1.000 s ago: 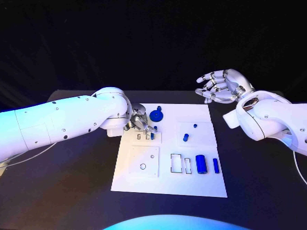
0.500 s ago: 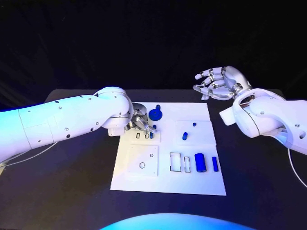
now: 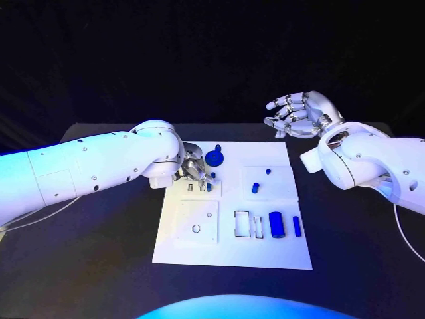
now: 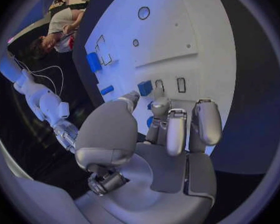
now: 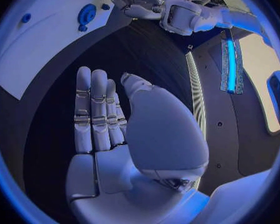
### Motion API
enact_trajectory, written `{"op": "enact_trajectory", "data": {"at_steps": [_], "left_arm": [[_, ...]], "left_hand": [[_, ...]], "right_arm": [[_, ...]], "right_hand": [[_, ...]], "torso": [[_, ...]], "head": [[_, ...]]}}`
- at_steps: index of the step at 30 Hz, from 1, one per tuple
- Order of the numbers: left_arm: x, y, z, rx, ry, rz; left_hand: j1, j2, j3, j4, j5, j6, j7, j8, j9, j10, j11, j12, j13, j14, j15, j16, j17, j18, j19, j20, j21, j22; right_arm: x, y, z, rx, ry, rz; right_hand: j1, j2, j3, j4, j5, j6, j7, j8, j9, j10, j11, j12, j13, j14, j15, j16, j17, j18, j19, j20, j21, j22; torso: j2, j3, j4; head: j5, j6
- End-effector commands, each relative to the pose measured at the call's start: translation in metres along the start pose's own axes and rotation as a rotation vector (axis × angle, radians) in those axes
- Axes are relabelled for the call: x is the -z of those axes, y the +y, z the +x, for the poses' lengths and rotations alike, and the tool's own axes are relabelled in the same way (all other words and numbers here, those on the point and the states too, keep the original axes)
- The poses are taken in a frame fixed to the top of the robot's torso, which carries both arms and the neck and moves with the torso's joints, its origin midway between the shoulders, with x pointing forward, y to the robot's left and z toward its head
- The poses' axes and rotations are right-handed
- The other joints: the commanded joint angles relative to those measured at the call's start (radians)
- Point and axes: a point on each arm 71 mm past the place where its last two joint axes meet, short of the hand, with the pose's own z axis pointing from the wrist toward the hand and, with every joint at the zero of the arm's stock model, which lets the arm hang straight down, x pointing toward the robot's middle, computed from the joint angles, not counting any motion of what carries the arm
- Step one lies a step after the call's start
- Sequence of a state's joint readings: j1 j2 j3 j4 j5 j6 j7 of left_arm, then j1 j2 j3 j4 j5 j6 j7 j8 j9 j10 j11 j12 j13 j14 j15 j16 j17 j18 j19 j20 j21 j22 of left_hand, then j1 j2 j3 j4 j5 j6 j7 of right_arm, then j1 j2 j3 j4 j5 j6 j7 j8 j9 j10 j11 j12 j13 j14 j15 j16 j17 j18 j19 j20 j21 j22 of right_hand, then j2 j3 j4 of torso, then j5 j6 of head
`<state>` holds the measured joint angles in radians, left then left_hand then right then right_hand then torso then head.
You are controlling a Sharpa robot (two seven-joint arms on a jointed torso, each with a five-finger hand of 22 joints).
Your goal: Assemble the parts on the task board
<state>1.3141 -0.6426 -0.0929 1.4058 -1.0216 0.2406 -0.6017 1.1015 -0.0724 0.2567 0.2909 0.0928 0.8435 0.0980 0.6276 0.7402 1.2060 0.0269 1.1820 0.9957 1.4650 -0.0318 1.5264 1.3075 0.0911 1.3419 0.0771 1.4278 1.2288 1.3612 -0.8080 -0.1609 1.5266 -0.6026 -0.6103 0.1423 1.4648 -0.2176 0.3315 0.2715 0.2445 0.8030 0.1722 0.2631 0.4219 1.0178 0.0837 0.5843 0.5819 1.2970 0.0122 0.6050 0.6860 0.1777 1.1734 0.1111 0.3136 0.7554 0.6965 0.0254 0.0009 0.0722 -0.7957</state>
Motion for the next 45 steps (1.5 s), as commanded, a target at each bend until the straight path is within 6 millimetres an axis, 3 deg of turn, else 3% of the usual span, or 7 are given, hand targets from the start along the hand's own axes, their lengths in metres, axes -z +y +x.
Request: {"op": "enact_trajectory", "data": {"at_steps": [1, 24, 28, 32, 36, 40, 45], "left_arm": [[-0.0009, -0.0015, 0.0013, 0.003, 0.021, 0.004], [-0.0050, -0.0050, 0.0058, 0.005, 0.053, 0.017], [-0.0049, -0.0050, 0.0064, 0.017, 0.063, 0.023], [-0.0048, -0.0055, 0.0071, 0.035, 0.074, 0.035], [-0.0047, -0.0047, 0.0067, 0.066, 0.073, 0.044], [-0.0044, -0.0019, 0.0055, 0.102, 0.062, 0.049], [-0.0026, 0.0021, 0.0046, 0.148, 0.053, 0.049]], "left_hand": [[0.007, 0.000, 0.005, 0.001, 0.006, -0.007, -0.003, 0.000, 0.002, -0.006, -0.002, -0.002, 0.000, 0.071, 0.000, 0.000, 0.192, -0.019, 0.002, -0.001, 0.003, 0.000], [0.049, 0.018, 0.030, -0.001, 0.004, -0.007, -0.005, -0.001, 0.010, -0.006, -0.003, -0.001, 0.000, 0.072, -0.001, 0.001, 0.193, -0.019, 0.002, 0.000, 0.003, 0.001], [0.128, 0.030, 0.098, -0.008, 0.004, -0.011, -0.009, -0.007, 0.021, -0.009, -0.007, -0.003, -0.003, 0.072, -0.004, 0.001, 0.194, -0.020, 0.003, -0.002, 0.004, 0.005], [0.191, 0.011, 0.237, -0.016, 0.001, -0.014, -0.010, -0.010, 0.041, -0.009, -0.010, -0.007, -0.008, 0.073, -0.006, 0.002, 0.197, -0.019, 0.002, -0.005, 0.004, 0.007], [0.194, -0.004, 0.324, -0.031, 0.000, -0.009, -0.012, -0.006, 0.059, 0.001, -0.013, -0.003, -0.003, 0.078, -0.008, 0.008, 0.208, -0.021, 0.007, -0.005, 0.008, 0.017], [0.171, -0.038, 0.502, -0.107, -0.003, -0.016, -0.011, 0.009, 0.106, 0.013, -0.013, -0.004, -0.002, 0.083, -0.008, 0.014, 0.216, -0.022, 0.010, -0.007, 0.011, 0.024], [0.125, -0.061, 0.579, -0.148, -0.001, -0.012, -0.014, 0.023, 0.139, 0.024, -0.016, 0.001, 0.005, 0.086, -0.012, 0.018, 0.223, -0.024, 0.016, -0.008, 0.015, 0.033]], "right_arm": [[0.0000, 0.0016, 0.0020, 0.008, 0.012, -0.017], [-0.0013, 0.0032, 0.0072, 0.023, 0.027, -0.026], [-0.0014, 0.0027, 0.0076, 0.024, 0.029, -0.024], [-0.0015, 0.0020, 0.0084, 0.027, 0.034, -0.021], [-0.0020, 0.0011, 0.0090, 0.043, 0.044, -0.023], [-0.0025, -0.0006, 0.0092, 0.057, 0.052, -0.020], [-0.0027, -0.0021, 0.0089, 0.069, 0.056, -0.020]], "right_hand": [[0.002, -0.006, 0.006, 0.001, 0.004, -0.006, 0.004, 0.006, 0.000, -0.002, 0.007, -0.006, -0.002, 0.006, 0.002, -0.008, 0.002, 0.003, 0.006, 0.001, -0.005, -0.002], [0.000, -0.006, 0.008, 0.000, 0.004, -0.009, 0.007, 0.006, 0.001, -0.008, 0.010, -0.006, -0.007, 0.005, 0.005, -0.020, 0.004, 0.003, 0.007, 0.003, -0.013, -0.010], [0.000, -0.006, 0.009, -0.001, 0.004, -0.010, 0.007, 0.007, 0.001, -0.008, 0.010, -0.006, -0.007, 0.005, 0.005, -0.022, 0.004, 0.003, 0.007, 0.003, -0.014, -0.011], [-0.001, -0.006, 0.009, -0.001, 0.004, -0.010, 0.007, 0.007, 0.001, -0.009, 0.010, -0.006, -0.008, 0.005, 0.005, -0.024, 0.005, 0.003, 0.007, 0.003, -0.015, -0.012], [-0.001, -0.007, 0.009, -0.001, 0.005, -0.011, 0.008, 0.007, 0.001, -0.010, 0.011, -0.006, -0.008, 0.005, 0.006, -0.026, 0.005, 0.003, 0.007, 0.003, -0.016, -0.013], [-0.002, -0.008, 0.009, -0.001, 0.005, -0.012, 0.008, 0.007, 0.001, -0.013, 0.012, -0.005, -0.010, 0.004, 0.007, -0.031, 0.007, 0.003, 0.006, 0.004, -0.020, -0.017], [-0.004, -0.008, 0.009, -0.001, 0.005, -0.013, 0.009, 0.008, 0.001, -0.015, 0.013, -0.005, -0.012, 0.003, 0.008, -0.036, 0.008, 0.003, 0.005, 0.004, -0.024, -0.020]], "torso": [[-0.001, 0.0001, -0.0001], [-0.001, -0.0006, 0.0014], [-0.001, -0.0010, 0.0006], [-0.001, -0.0006, 0.0002], [-0.001, -0.0010, 0.0010], [-0.002, -0.0004, 0.0016], [-0.003, -0.0007, 0.0019]], "head": [[0.001, -0.002], [-0.002, -0.006], [-0.002, -0.007], [-0.002, -0.004], [-0.001, -0.004], [-0.001, -0.004], [0.003, -0.002]]}}
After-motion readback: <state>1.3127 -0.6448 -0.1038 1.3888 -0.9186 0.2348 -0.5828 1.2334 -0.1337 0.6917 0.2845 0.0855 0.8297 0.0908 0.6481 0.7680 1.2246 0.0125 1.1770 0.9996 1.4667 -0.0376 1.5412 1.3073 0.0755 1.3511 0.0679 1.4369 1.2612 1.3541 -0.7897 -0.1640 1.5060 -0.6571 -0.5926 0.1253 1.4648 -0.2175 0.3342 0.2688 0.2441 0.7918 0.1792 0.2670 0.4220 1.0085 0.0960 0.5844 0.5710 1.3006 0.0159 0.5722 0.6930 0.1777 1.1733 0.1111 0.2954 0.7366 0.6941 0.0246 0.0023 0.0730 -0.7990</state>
